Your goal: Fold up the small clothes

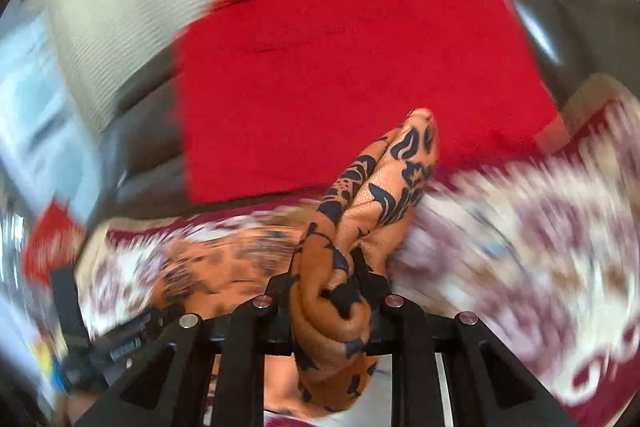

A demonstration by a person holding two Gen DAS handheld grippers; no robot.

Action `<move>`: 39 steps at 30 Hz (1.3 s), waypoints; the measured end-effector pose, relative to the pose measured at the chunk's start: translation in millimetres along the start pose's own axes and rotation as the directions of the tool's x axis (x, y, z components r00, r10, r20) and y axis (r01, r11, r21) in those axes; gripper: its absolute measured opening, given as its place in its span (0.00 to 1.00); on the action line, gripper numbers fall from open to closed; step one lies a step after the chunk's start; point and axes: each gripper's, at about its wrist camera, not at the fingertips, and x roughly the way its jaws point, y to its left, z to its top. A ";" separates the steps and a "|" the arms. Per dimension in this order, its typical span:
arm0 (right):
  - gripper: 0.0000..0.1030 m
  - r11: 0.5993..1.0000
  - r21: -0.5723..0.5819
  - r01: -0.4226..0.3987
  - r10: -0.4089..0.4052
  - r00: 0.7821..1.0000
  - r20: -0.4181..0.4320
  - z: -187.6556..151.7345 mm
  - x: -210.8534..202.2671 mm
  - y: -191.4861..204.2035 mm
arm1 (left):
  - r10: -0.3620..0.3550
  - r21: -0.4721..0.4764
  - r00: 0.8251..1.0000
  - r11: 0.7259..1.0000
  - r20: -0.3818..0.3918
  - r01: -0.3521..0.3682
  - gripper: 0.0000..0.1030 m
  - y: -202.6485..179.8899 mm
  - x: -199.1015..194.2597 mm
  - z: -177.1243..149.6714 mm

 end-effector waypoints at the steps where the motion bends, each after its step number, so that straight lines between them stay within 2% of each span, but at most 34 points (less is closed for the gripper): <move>1: 0.22 0.996 -0.078 -0.037 0.035 0.999 -0.023 -2.5 13.5 35.1 | 0.003 -0.044 1.000 0.999 0.015 -0.003 0.78 14.6 -10.0 -0.6; 4: 0.22 0.977 -0.172 -0.128 0.103 0.983 -0.150 -35.8 57.0 93.2 | -0.008 -0.148 1.000 0.989 -0.002 0.008 0.77 55.5 -16.8 0.1; 6: 0.22 0.968 -0.183 -0.169 0.109 0.947 -0.301 -74.9 108.6 111.4 | -0.052 -0.175 0.998 0.983 -0.023 0.047 0.77 61.3 -9.0 -1.4; 7: 0.22 0.974 -0.127 -0.190 0.127 0.911 -0.393 -95.9 133.9 110.1 | -0.099 -0.195 0.994 0.977 -0.035 0.091 0.77 62.1 -6.3 -1.6; 9: 0.22 0.976 -0.062 -0.210 0.176 0.920 -0.349 -97.4 127.1 103.0 | -0.169 -0.214 0.984 0.965 -0.062 0.152 0.77 56.2 -2.0 2.5; 11: 0.22 0.967 0.024 -0.254 0.248 0.915 -0.319 -83.8 116.0 90.2 | -0.226 -0.200 0.971 0.957 -0.072 0.208 0.77 44.6 4.8 5.3; 14: 0.22 0.954 0.086 -0.286 0.299 0.917 -0.266 -66.7 100.5 76.0 | -0.288 -0.188 0.952 0.945 -0.103 0.266 0.77 19.6 22.0 15.0; 16: 0.22 0.943 0.121 -0.311 0.332 0.915 -0.231 -61.8 91.6 69.3 | -0.360 -0.180 0.921 0.926 -0.148 0.332 0.79 0.4 40.3 21.3; 17: 0.22 0.938 0.129 -0.320 0.342 0.916 -0.212 -60.3 85.6 69.1 | -0.366 -0.185 0.913 0.924 -0.177 0.335 0.79 -7.3 51.1 24.7; 18: 0.22 0.938 0.125 -0.322 0.342 0.918 -0.203 -59.6 84.3 70.2 | -0.365 -0.193 0.910 0.925 -0.199 0.329 0.79 -13.2 60.7 27.7; 21: 0.22 0.952 0.072 -0.298 0.307 0.925 -0.223 -70.7 83.5 78.1 | -0.421 -0.251 0.876 0.897 -0.235 0.364 0.79 -23.0 85.7 31.9; 23: 0.22 0.961 0.021 -0.276 0.272 0.930 -0.249 -80.8 91.8 91.3 | -0.443 -0.260 0.857 0.888 -0.262 0.379 0.78 -26.5 101.6 29.6; 24: 0.22 0.963 -0.008 -0.270 0.258 0.931 -0.259 -85.7 93.5 97.1 | -0.442 -0.256 0.849 0.890 -0.289 0.376 0.70 -28.1 110.0 26.1; 25: 0.22 0.963 -0.043 -0.265 0.245 0.932 -0.266 -90.7 94.5 105.7 | -0.424 -0.246 0.850 0.900 -0.314 0.358 0.51 -28.7 118.9 21.5; 26: 0.22 0.963 -0.064 -0.263 0.237 0.934 -0.267 -92.5 93.7 111.7 | -0.405 -0.227 0.846 0.912 -0.347 0.343 0.18 -29.5 125.0 18.2; 27: 0.22 0.962 -0.099 -0.254 0.221 0.939 -0.263 -94.2 91.7 120.1 | -0.398 -0.213 0.848 0.915 -0.350 0.342 0.18 -27.5 124.9 16.2; 28: 0.22 0.961 -0.123 -0.248 0.210 0.943 -0.258 -95.3 89.4 127.1 | -0.413 -0.193 0.853 0.910 -0.319 0.368 0.17 -26.9 117.3 19.4; 30: 0.25 0.954 -0.154 -0.256 0.217 0.948 -0.232 -89.7 85.1 141.1 | -0.411 -0.098 0.873 0.912 -0.262 0.399 0.17 -30.8 95.8 32.6; 32: 0.28 0.946 -0.175 -0.272 0.239 0.953 -0.185 -84.1 74.1 160.0 | -0.402 -0.021 0.885 0.912 -0.235 0.409 0.17 -30.5 77.6 49.9; 33: 0.46 0.938 -0.186 -0.292 0.262 0.950 -0.171 -81.6 70.6 170.5 | -0.383 0.014 0.896 0.918 -0.224 0.396 0.17 -26.6 73.3 57.7; 34: 0.66 0.920 -0.196 -0.340 0.307 0.934 -0.181 -82.9 69.9 184.9 | -0.345 0.043 0.911 0.931 -0.227 0.363 0.17 -19.3 73.2 63.1; 35: 0.83 0.926 -0.209 -0.313 0.279 0.943 -0.179 -86.6 71.1 191.7 | -0.309 0.048 0.920 0.943 -0.241 0.330 0.17 -11.0 81.3 65.5; 36: 0.83 0.918 -0.201 -0.342 0.306 0.933 -0.190 -92.4 73.6 196.0 | -0.258 0.043 0.923 0.959 -0.285 0.281 0.17 2.6 96.3 63.4; 37: 0.83 0.912 -0.168 -0.374 0.335 0.916 -0.221 -99.2 78.0 196.3 | -0.196 0.031 0.919 0.975 -0.343 0.219 0.17 17.3 114.2 57.3; 38: 0.83 0.919 -0.138 -0.368 0.330 0.914 -0.237 -104.5 81.2 193.6 | -0.175 0.018 0.913 0.981 -0.368 0.195 0.17 28.0 124.6 51.5; 39: 0.83 0.932 -0.108 -0.345 0.312 0.919 -0.240 -109.9 82.7 187.4 | -0.227 -0.022 0.905 0.972 -0.360 0.235 0.17 37.1 126.9 48.5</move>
